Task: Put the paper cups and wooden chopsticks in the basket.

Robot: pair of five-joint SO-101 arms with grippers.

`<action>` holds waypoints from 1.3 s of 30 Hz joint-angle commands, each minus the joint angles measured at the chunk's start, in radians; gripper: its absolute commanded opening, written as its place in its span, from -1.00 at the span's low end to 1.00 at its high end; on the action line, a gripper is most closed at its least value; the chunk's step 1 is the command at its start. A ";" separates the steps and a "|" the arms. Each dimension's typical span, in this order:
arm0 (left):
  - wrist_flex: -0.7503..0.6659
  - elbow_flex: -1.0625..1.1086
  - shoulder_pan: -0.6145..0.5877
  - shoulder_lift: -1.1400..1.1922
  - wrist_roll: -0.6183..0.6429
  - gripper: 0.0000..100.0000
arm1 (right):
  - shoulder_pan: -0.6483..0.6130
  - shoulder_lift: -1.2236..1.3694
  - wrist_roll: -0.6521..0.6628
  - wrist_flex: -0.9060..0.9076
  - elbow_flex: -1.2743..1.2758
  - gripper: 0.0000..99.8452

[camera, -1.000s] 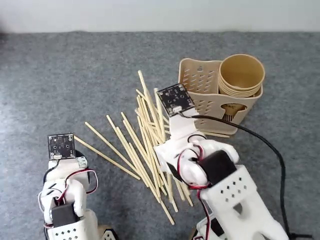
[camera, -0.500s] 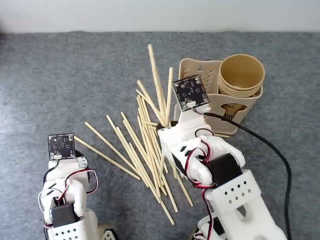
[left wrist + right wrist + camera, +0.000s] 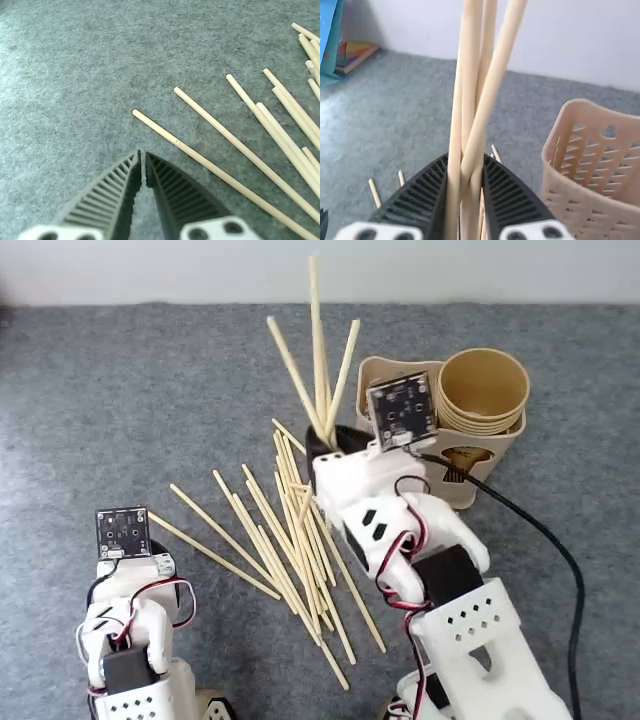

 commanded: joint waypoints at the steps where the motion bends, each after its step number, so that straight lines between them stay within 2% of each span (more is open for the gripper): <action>1: -0.018 -0.005 0.003 -0.012 -0.012 -0.97 | 0.059 -0.025 -0.011 -0.076 -0.038 -0.99; 10: -0.018 -0.005 0.003 -0.012 -0.012 -0.97 | 0.180 0.001 -0.009 -0.090 -0.239 -0.99; 17: -0.018 -0.005 0.003 -0.012 -0.012 -0.97 | 0.295 0.229 -0.012 -0.090 -0.453 -0.99; 23: -0.018 -0.005 0.003 -0.012 -0.012 -0.97 | 0.334 0.433 -0.012 -0.093 -0.608 -0.99; 29: -0.018 -0.005 0.003 -0.012 -0.012 -0.97 | 0.360 0.547 -0.006 -0.216 -0.617 -0.99; 39: -0.018 -0.005 0.003 -0.012 -0.012 -0.97 | 0.363 0.595 0.040 -0.246 -0.519 -0.99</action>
